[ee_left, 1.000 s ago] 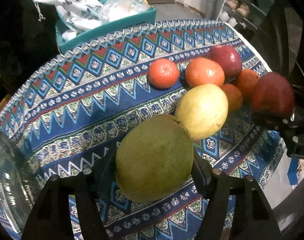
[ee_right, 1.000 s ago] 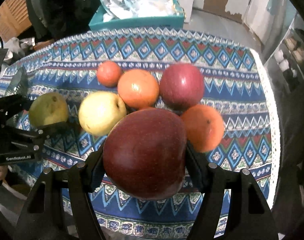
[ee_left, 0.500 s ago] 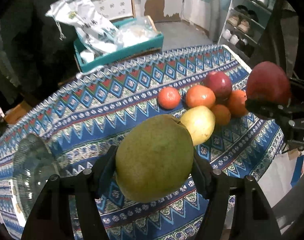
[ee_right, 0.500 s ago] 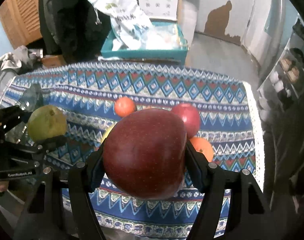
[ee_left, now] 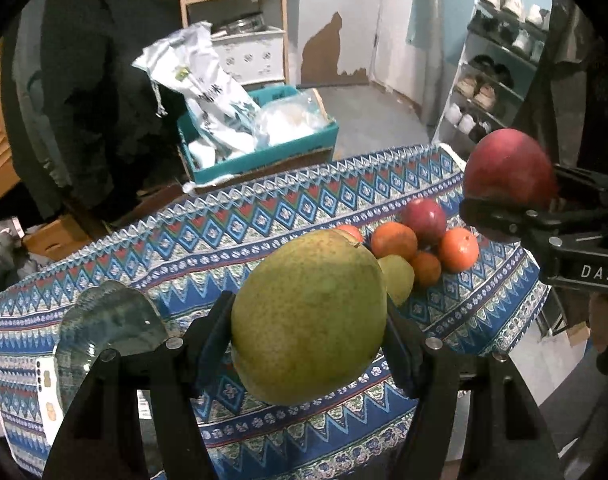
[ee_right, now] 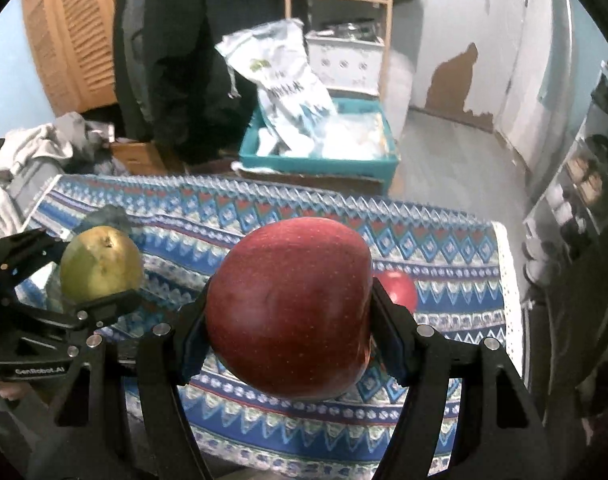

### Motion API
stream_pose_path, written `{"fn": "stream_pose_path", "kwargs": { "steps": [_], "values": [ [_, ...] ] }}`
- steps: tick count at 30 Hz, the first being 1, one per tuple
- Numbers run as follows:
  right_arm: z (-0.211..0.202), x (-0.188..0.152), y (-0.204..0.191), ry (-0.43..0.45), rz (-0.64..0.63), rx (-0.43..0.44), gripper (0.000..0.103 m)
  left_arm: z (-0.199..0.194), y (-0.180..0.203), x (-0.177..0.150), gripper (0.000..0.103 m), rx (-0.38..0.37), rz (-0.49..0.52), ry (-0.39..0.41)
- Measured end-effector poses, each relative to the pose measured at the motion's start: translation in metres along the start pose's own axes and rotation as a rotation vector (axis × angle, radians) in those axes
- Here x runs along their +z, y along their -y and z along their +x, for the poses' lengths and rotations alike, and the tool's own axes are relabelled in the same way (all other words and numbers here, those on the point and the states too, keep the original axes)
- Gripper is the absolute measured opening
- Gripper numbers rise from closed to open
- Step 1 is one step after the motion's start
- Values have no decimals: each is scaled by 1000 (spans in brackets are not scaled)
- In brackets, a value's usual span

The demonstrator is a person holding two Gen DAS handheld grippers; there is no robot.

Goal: Organize fruits
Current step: 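Close the left tool on the green pear while the right tool grasps the red apple, then carry the green pear and red apple over the glass plate with both tools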

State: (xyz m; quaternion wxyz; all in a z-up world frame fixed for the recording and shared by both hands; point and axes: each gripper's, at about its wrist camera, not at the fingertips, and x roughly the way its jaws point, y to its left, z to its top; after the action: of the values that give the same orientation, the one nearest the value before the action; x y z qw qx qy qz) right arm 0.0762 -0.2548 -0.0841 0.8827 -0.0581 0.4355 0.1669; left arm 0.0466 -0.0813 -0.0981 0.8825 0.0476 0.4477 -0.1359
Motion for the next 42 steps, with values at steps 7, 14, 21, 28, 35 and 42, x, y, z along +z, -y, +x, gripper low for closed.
{"fn": "stream_pose_path", "kwargs": {
  "steps": [7, 14, 21, 28, 35, 42],
  "values": [
    [-12, 17, -23, 35, -25, 43, 70, -24, -20, -3, 70, 30, -27, 44],
    [-20, 34, -46, 68, -44, 85, 70, -49, -37, -4, 70, 46, -52, 93],
    [-17, 48, -72, 76, -73, 126, 70, -67, -61, -8, 70, 50, -108, 109],
    [-11, 62, -100, 76, -95, 164, 70, -79, -87, -16, 70, 77, -152, 124],
    [0, 72, -132, 68, -131, 202, 70, -81, -118, -26, 70, 95, -219, 117],
    [19, 83, -165, 39, -167, 239, 70, -83, -150, -36, 70, 131, -281, 111]
  ]
}}
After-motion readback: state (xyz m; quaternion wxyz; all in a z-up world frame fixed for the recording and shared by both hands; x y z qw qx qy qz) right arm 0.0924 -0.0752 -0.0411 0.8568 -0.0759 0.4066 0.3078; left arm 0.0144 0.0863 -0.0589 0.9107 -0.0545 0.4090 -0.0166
